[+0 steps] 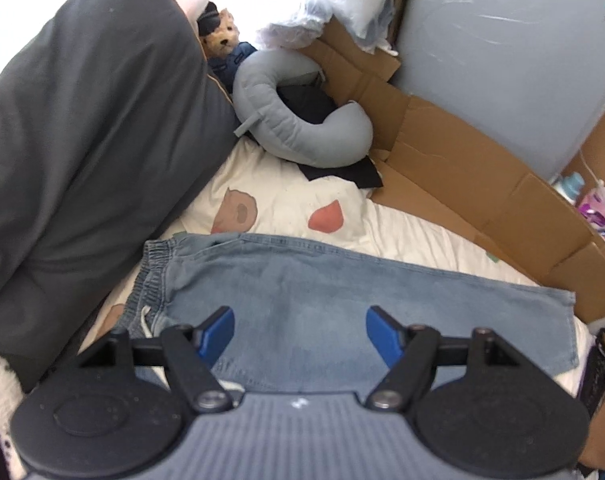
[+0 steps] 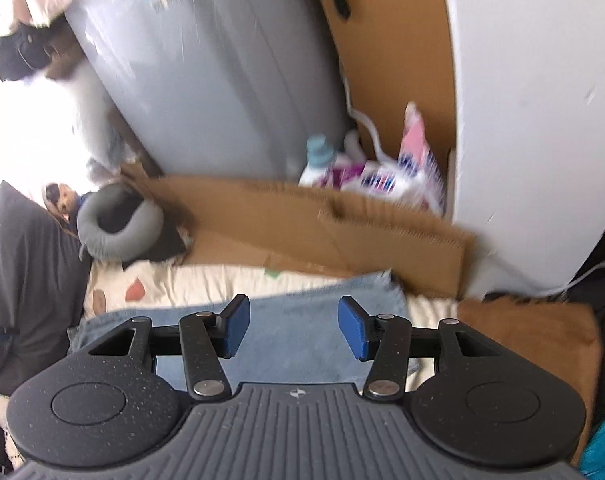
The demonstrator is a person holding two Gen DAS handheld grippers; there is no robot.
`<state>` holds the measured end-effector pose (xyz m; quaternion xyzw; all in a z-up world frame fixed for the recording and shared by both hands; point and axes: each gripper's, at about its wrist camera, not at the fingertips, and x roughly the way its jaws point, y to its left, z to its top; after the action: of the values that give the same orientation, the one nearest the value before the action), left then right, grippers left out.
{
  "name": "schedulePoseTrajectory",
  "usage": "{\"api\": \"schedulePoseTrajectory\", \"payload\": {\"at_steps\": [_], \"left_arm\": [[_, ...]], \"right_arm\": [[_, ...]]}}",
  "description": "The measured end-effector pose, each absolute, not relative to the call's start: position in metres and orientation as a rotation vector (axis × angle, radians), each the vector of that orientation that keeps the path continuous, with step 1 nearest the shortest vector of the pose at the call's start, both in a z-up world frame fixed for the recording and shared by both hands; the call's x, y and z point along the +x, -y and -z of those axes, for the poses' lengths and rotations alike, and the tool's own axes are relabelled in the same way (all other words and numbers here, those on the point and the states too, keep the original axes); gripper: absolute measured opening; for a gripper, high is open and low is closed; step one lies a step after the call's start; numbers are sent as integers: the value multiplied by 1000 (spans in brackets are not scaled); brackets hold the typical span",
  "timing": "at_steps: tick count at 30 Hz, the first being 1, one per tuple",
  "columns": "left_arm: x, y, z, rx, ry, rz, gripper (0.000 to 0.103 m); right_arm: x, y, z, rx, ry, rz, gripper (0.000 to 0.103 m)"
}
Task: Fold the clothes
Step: 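Lift both open tools away from the jeans and move toward the leg hem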
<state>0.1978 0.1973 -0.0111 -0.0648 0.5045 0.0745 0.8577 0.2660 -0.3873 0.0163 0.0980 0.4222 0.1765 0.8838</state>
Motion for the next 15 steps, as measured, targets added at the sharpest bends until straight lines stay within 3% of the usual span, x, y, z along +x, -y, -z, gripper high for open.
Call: {"api": "schedulePoseTrajectory", "payload": {"at_steps": [7,15], "left_arm": [[144,-205,1,-193,-1047,-167,77],[74,-217,-3,-168,-1041,-148,83]], "right_arm": [[241,435,-91,171,-828,-366,58],[199,472,-139,90,-808,-394,64]]}}
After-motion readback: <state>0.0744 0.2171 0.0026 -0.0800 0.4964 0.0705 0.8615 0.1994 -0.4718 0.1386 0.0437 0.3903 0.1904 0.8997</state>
